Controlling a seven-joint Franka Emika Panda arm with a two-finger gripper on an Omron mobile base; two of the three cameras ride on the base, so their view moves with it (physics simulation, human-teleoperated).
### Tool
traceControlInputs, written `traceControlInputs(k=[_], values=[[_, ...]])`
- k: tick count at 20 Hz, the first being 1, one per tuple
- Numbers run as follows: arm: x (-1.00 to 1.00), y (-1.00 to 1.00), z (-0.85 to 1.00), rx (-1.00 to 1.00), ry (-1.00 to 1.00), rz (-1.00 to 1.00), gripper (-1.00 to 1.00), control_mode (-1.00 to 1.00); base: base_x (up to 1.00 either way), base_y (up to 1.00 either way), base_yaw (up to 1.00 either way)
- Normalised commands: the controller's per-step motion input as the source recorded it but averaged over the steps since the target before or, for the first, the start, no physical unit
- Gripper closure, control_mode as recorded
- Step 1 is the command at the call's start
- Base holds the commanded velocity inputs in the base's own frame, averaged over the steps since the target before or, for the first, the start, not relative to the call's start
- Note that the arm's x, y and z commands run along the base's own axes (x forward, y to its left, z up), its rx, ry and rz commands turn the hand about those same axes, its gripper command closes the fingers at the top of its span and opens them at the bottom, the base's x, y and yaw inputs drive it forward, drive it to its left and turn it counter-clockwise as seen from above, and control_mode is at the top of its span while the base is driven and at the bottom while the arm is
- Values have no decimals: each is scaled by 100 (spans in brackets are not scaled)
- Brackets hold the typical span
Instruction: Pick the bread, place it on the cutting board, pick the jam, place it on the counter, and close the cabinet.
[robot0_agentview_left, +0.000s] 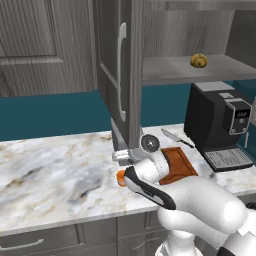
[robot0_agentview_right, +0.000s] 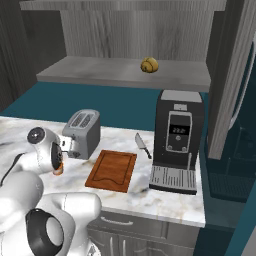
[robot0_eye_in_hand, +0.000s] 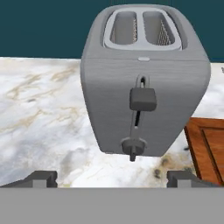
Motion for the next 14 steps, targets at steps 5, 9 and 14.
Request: traceControlInputs(k=[5, 9, 14], values=[[-9, -27, 26, 0, 0, 0, -100, -100, 0, 0, 0], [-8, -25, 25, 0, 0, 0, -100, -100, 0, 0, 0], [-1, -23, 28, 0, 0, 0, -100, -100, 0, 0, 0]])
